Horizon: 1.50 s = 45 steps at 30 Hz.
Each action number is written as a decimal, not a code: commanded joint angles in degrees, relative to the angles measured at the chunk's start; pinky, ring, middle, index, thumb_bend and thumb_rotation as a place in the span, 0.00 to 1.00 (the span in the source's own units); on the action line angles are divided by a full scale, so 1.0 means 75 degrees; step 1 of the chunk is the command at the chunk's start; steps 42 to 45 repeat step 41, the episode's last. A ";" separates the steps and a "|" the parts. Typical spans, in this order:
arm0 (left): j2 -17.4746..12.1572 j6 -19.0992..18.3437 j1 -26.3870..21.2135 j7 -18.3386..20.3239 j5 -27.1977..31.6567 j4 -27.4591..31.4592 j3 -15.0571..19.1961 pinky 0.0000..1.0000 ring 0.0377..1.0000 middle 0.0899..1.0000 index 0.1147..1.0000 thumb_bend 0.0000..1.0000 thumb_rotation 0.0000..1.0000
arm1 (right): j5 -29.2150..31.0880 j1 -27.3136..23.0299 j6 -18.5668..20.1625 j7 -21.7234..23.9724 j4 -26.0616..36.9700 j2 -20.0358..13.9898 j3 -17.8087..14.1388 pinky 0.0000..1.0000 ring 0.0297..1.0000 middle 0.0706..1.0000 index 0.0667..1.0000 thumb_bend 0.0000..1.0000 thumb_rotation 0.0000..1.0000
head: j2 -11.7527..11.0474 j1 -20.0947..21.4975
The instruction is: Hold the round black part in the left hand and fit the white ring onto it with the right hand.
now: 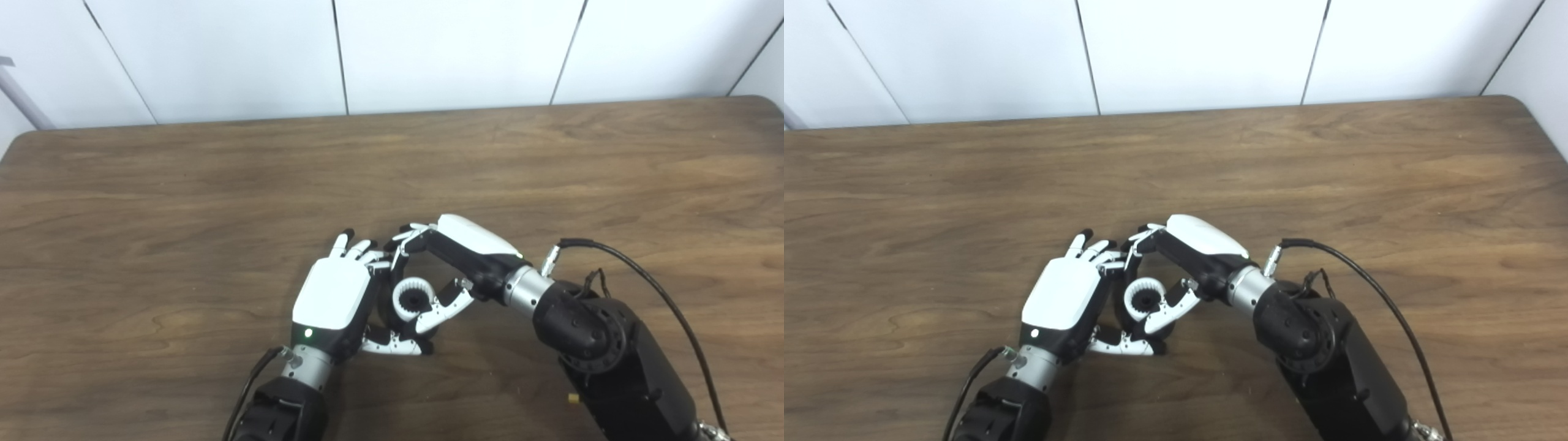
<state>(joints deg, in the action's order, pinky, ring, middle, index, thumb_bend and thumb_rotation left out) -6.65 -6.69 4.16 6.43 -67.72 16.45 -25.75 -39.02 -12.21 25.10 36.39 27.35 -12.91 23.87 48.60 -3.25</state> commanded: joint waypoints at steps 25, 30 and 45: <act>0.0061 0.0009 -0.0078 0.0028 -0.0068 0.0031 -0.0057 1.00 0.89 0.75 0.42 0.52 0.06 | -0.0109 -0.0201 -0.0024 -0.0040 0.0113 -0.0143 0.0022 0.96 0.95 0.86 0.63 1.00 0.22 | 0.0064 0.0013; 0.0059 0.0021 -0.0075 -0.0037 -0.0093 0.0010 -0.0058 1.00 0.88 0.74 0.42 0.53 0.06 | -0.0219 -0.0264 -0.0003 -0.0022 0.0187 -0.0175 0.0005 0.95 0.95 0.87 0.64 1.00 0.24 | 0.0064 0.0013; -0.0001 0.0078 -0.0068 -0.0125 0.0053 -0.0018 0.0011 1.00 0.89 0.75 0.42 0.53 0.06 | -0.0081 -0.0304 0.0141 -0.0053 0.0440 -0.0365 -0.0588 0.89 0.94 0.85 0.55 1.00 0.20 | 0.0042 0.0126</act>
